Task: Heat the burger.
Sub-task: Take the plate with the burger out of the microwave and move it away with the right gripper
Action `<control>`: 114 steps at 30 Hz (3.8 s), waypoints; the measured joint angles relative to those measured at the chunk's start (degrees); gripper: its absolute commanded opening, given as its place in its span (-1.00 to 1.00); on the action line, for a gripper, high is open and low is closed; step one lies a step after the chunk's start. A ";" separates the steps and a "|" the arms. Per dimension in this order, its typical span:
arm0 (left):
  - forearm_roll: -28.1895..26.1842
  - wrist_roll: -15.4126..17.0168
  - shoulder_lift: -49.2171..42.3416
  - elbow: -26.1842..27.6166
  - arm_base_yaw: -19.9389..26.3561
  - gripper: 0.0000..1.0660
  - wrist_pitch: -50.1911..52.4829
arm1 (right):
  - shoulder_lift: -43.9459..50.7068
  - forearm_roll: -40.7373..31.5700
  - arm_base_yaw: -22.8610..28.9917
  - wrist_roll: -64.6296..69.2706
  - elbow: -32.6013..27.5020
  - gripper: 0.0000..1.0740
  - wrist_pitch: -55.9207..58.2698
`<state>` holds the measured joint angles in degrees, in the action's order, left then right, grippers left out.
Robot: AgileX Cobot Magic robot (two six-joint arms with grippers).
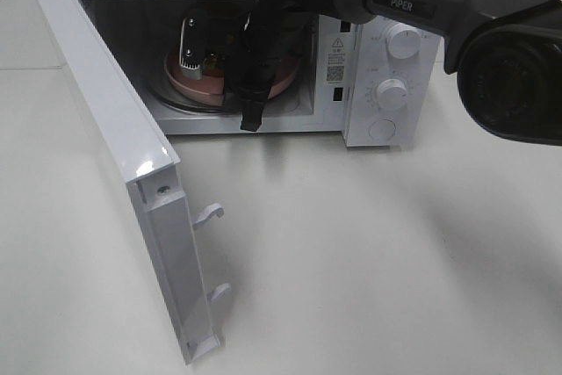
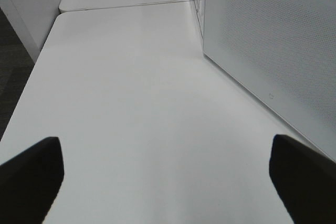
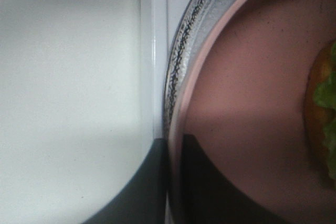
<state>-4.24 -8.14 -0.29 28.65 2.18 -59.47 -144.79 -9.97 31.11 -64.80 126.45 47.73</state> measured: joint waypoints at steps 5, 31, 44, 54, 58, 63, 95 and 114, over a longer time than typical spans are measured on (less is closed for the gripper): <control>0.00 0.00 0.00 0.00 0.00 0.89 0.00 | 0.11 0.17 0.00 1.95 0.11 -1.00 0.97; 0.00 0.00 0.00 0.00 0.00 0.89 0.00 | 10.60 1.26 0.63 2.23 -15.13 -1.00 -0.97; 0.00 0.00 0.00 0.00 0.00 0.89 0.00 | 17.88 0.52 1.26 -0.40 -28.48 -1.00 -9.28; 0.00 0.00 0.00 0.00 0.00 0.89 0.00 | 24.52 -0.46 1.72 -2.12 -38.22 -1.00 -19.25; 0.00 0.00 0.00 0.00 0.00 0.89 0.00 | 26.70 -0.69 1.89 -2.92 -41.25 -1.00 -22.12; 0.00 0.00 0.00 0.00 0.00 0.89 0.00 | 29.39 -0.69 1.95 -4.81 -45.03 -1.00 -25.50; 0.00 0.00 0.00 0.00 0.00 0.89 0.00 | 46.24 0.86 4.93 -8.94 -63.08 -1.00 -28.02; 0.00 0.00 0.00 0.00 0.00 0.89 0.00 | 58.90 5.61 5.67 -5.56 -72.65 -1.00 -26.30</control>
<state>-4.24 -8.14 -0.29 28.65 2.18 -59.47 -85.89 -4.35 36.78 -70.36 53.80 21.43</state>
